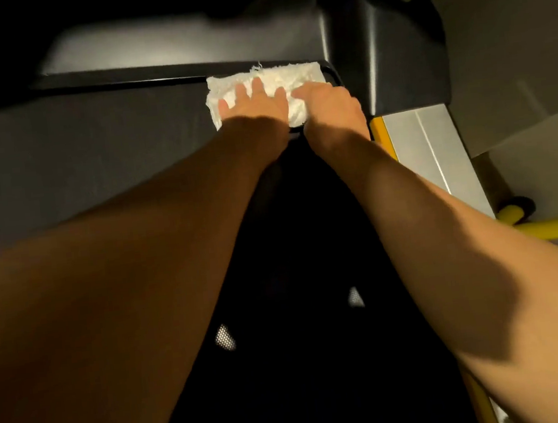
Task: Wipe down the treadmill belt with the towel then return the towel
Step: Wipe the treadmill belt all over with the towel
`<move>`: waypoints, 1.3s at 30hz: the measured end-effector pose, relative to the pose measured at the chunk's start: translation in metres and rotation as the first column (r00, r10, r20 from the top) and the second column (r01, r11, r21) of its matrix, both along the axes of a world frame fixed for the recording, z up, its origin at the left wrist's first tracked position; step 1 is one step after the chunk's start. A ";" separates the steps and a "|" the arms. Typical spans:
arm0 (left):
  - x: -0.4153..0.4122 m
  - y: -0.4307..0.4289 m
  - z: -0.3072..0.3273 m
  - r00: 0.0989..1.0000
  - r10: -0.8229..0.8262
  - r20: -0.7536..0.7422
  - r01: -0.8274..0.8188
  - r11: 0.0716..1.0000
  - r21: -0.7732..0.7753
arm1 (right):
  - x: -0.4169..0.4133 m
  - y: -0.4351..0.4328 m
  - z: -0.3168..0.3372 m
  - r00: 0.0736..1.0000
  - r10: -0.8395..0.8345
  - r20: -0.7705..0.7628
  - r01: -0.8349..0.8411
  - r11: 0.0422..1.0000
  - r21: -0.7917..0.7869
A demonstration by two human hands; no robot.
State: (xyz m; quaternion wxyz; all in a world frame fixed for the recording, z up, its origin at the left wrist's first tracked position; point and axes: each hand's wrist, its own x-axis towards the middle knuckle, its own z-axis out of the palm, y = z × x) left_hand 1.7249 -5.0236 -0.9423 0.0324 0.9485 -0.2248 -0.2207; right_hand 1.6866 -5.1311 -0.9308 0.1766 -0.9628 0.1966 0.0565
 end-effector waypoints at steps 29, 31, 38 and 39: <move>-0.072 0.181 0.002 0.976 -0.111 0.185 0.119 0.993 -0.030 | -0.080 0.154 -0.004 0.952 0.236 0.196 -0.298 0.860 0.414; -0.074 0.207 0.004 0.971 -0.133 0.200 0.139 0.990 -0.020 | -0.077 0.164 -0.002 0.946 0.302 0.120 -0.324 0.901 0.288; -0.067 0.247 0.014 0.993 0.041 0.115 -0.048 0.997 0.062 | -0.046 0.218 0.016 0.919 0.393 -0.031 -0.393 0.919 -0.004; -0.077 0.257 0.013 0.993 0.016 0.120 -0.024 0.998 0.063 | -0.059 0.224 0.013 0.904 0.423 -0.061 -0.426 0.904 -0.044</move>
